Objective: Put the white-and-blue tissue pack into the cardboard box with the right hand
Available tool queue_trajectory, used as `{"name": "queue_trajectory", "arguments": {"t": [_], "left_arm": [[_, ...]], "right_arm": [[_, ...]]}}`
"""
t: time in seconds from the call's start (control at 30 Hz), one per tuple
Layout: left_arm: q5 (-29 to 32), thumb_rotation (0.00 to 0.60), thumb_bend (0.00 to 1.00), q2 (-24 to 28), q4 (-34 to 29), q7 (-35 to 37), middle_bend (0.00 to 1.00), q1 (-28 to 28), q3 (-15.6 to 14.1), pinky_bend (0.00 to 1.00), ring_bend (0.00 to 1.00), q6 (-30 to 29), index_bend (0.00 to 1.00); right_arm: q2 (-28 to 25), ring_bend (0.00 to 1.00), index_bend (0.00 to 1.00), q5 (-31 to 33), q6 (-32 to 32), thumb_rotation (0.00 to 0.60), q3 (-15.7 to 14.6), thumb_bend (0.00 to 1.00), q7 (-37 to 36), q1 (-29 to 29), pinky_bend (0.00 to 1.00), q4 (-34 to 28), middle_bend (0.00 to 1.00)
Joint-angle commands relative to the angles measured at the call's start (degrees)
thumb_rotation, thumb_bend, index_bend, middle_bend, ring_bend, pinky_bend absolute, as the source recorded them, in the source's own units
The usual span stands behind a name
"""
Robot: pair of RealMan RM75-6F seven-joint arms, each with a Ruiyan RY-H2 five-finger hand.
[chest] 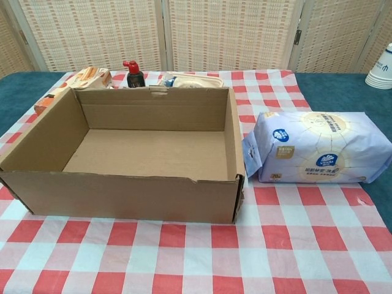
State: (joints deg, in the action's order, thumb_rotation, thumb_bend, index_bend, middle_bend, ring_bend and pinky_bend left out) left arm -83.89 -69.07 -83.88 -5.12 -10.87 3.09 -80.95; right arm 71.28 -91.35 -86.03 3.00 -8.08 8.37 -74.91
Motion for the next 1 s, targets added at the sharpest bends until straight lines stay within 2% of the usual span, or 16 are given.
{"name": "queue_trajectory", "arguments": {"t": [0.03, 0.23, 0.37, 0.43, 0.5, 0.63, 0.8, 1.0], "left_arm": [[0.2, 0.6, 0.2, 0.26, -0.09, 0.09, 0.0, 0.44, 0.12, 0.06, 0.0, -0.63, 0.0], [-0.26, 0.6, 0.2, 0.04, 0.56, 2.06, 0.0, 0.38, 0.59, 0.07, 0.0, -1.25, 0.0], [-0.25, 0.6, 0.2, 0.01, 0.48, 2.02, 0.0, -0.05, 0.6, 0.07, 0.0, -0.42, 0.0], [-0.3, 0.6, 0.2, -0.01, 0.37, 1.99, 0.0, -0.2, 0.6, 0.06, 0.0, -0.19, 0.0], [-0.31, 0.6, 0.2, 0.04, 0.2, 2.05, 0.0, -0.32, 0.62, 0.06, 0.0, -0.02, 0.0], [-0.15, 0.6, 0.2, 0.2, 0.02, 2.35, 0.0, -0.42, 0.67, 0.06, 0.0, 0.3, 0.0], [-0.04, 0.6, 0.2, 0.35, -0.08, 2.56, 0.0, -0.39, 0.71, 0.06, 0.0, 0.34, 0.0], [-0.03, 0.6, 0.2, 0.89, -0.28, 3.72, 0.0, -0.2, 0.85, 0.07, 0.0, 0.01, 0.0]], "right_arm": [[-1.62, 0.0, 0.0, 1.19, 2.06, 0.6, 1.19, 0.0, 2.9, 1.41, 0.0, -4.72, 0.03], [-9.25, 0.0, 0.0, 7.49, 11.97, 0.6, 3.23, 0.0, 13.48, 5.44, 0.0, -19.14, 0.01], [-14.16, 0.0, 0.0, 16.16, 20.03, 0.6, 6.24, 0.0, 20.55, 9.77, 0.0, -27.76, 0.0], [-15.65, 0.0, 0.0, 21.07, 24.39, 0.6, 7.32, 0.0, 22.53, 12.11, 0.0, -30.11, 0.0], [-16.88, 0.0, 0.0, 26.35, 29.01, 0.6, 8.24, 0.0, 24.77, 15.01, 0.0, -31.88, 0.0], [-17.08, 0.0, 0.0, 32.82, 34.2, 0.6, 8.8, 0.0, 29.59, 20.03, 0.0, -32.97, 0.0], [-15.62, 0.0, 0.0, 35.94, 35.76, 0.6, 8.74, 0.0, 32.25, 22.9, 0.0, -33.05, 0.0], [-10.74, 0.0, 0.0, 40.08, 36.48, 0.6, 7.34, 0.0, 37.51, 28.13, 0.0, -34.24, 0.0]]}}
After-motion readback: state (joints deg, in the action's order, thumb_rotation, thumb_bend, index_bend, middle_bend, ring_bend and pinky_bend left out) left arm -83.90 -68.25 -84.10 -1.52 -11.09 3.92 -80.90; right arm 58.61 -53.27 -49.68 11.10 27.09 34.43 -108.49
